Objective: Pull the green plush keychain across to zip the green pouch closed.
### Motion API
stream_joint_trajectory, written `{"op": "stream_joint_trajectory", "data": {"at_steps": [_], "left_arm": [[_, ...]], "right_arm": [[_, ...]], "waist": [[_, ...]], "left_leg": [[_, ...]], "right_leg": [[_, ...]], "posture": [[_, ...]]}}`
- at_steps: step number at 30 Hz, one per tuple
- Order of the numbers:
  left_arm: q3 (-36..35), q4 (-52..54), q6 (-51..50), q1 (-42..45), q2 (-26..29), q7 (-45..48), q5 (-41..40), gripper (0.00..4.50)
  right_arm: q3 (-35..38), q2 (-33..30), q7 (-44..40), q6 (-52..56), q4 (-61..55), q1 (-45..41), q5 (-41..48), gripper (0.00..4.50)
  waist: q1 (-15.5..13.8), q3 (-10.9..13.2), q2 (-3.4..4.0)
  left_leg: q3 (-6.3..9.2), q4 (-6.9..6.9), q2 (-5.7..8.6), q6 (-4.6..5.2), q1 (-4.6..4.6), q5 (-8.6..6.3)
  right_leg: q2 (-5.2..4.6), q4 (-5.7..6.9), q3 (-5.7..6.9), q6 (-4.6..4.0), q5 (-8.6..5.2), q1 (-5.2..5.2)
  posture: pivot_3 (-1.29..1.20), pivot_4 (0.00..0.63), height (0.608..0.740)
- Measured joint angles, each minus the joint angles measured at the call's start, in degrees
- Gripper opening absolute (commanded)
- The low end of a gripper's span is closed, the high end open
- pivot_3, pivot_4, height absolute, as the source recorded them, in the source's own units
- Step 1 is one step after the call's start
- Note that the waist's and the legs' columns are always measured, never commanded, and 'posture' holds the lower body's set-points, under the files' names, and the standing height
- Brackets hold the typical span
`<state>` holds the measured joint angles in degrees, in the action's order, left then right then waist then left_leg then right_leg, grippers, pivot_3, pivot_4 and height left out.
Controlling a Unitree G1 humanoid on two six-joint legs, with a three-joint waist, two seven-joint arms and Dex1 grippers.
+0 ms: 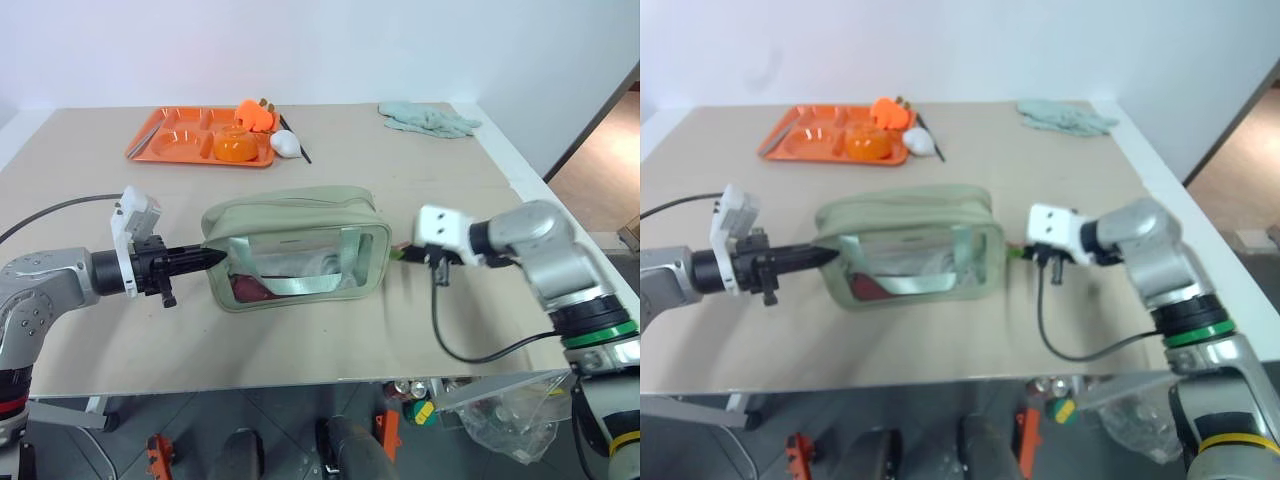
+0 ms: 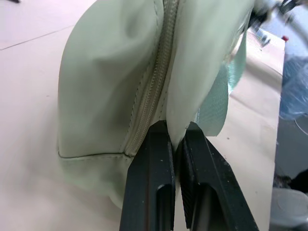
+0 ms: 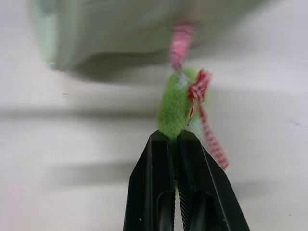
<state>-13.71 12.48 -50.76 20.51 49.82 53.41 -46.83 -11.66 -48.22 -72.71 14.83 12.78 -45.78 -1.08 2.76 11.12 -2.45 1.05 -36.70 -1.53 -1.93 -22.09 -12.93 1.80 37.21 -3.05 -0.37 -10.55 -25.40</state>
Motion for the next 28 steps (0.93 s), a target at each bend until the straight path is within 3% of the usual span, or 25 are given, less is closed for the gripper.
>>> {"op": "stream_joint_trajectory", "data": {"at_steps": [4,11,19,23,28], "left_arm": [[-1.1,-1.2,0.2,-0.1,-0.4,-2.0,0.2,2.12],[-4.1,-1.7,-0.9,0.3,-0.9,-4.3,-1.3,4.47],[-17.4,0.5,-2.0,-8.8,0.3,-4.7,-5.8,4.47],[-25.2,3.0,-1.9,-15.6,-3.1,-11.8,-6.0,4.47],[-27.5,3.9,-1.4,-19.9,-6.0,-14.8,-6.2,4.47]], "right_arm": [[5.9,-2.1,-3.7,6.3,0.9,-2.6,7.0,2.02],[10.0,-3.4,-4.8,11.7,3.1,-2.6,12.8,4.39],[15.5,-5.2,-4.4,14.6,3.5,0.2,17.6,4.39],[19.6,-5.3,-3.0,18.9,2.1,4.5,21.9,4.39],[20.6,-5.4,-1.6,21.0,1.4,5.9,23.5,4.39]], "waist": [[0.0,0.0,-0.01],[0.1,0.0,0.01],[0.1,0.0,0.01],[0.0,0.0,0.01],[0.0,0.0,0.01]], "left_leg": [[0.09,0.05,-0.03,0.01,0.02,-0.01],[0.02,0.05,-0.02,0.01,0.01,-0.01],[0.02,0.1,-0.06,0.12,0.02,-0.07],[0.0,0.08,-0.06,0.12,0.05,-0.07],[-0.04,0.0,-0.03,0.08,0.05,-0.04]], "right_leg": [[0.04,0.0,0.09,-0.07,-0.04,0.01],[0.03,0.0,0.02,-0.05,-0.03,-0.01],[0.04,0.0,0.05,-0.14,-0.11,-0.04],[0.02,-0.01,0.02,-0.12,-0.1,-0.01],[0.0,0.0,-0.01,-0.27,-0.17,0.0]], "posture": [[0.0,0.15,0.74],[0.0,0.15,0.74],[0.0,0.15,0.74],[0.0,0.15,0.74],[0.0,0.15,0.74]]}}
